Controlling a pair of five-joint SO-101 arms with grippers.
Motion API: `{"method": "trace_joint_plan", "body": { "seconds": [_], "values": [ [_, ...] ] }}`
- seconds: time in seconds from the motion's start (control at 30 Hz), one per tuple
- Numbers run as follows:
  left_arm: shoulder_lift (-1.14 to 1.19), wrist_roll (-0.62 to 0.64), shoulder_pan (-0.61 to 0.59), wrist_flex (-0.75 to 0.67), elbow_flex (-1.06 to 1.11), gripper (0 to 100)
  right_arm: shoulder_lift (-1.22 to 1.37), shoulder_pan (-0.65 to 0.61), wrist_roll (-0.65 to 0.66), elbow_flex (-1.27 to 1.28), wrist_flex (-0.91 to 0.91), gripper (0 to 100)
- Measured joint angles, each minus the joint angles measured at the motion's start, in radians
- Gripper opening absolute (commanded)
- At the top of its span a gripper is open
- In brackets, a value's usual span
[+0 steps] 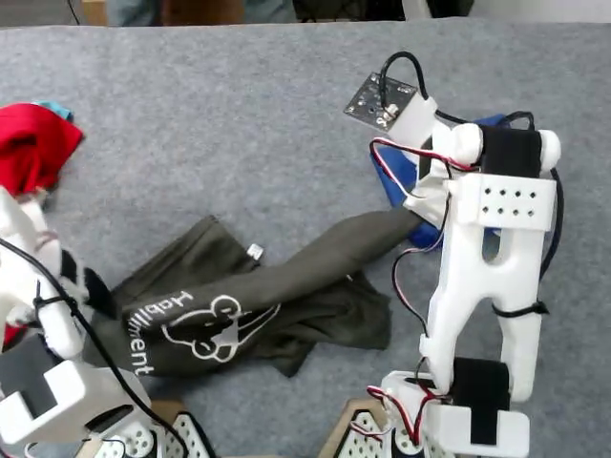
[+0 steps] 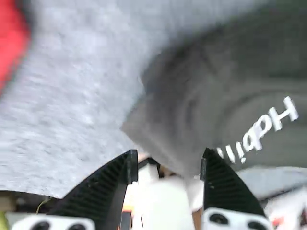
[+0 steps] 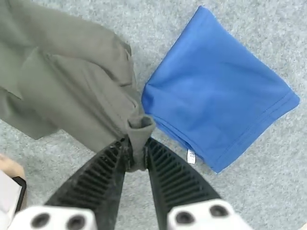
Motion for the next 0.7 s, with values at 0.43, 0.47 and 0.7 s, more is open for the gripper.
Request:
{"method": "trace_joint_plan", "body": {
  "seconds": [0.43, 0.47, 0.7],
  "values": [
    [0.031, 0.525, 0.466, -0.058, -0.410, 23, 0.058, 0.002, 0.000, 0.000, 0.000, 1.4],
    [0.052, 0.551, 0.523, -0.083, -0.410, 23, 0.058, 0.002, 0.000, 0.000, 0.000, 1.4],
    [0.318, 0.756, 0.723, -0.255, -0.488, 23, 0.058, 0.003, 0.000, 0.000, 0.000, 1.4]
  ]
}}
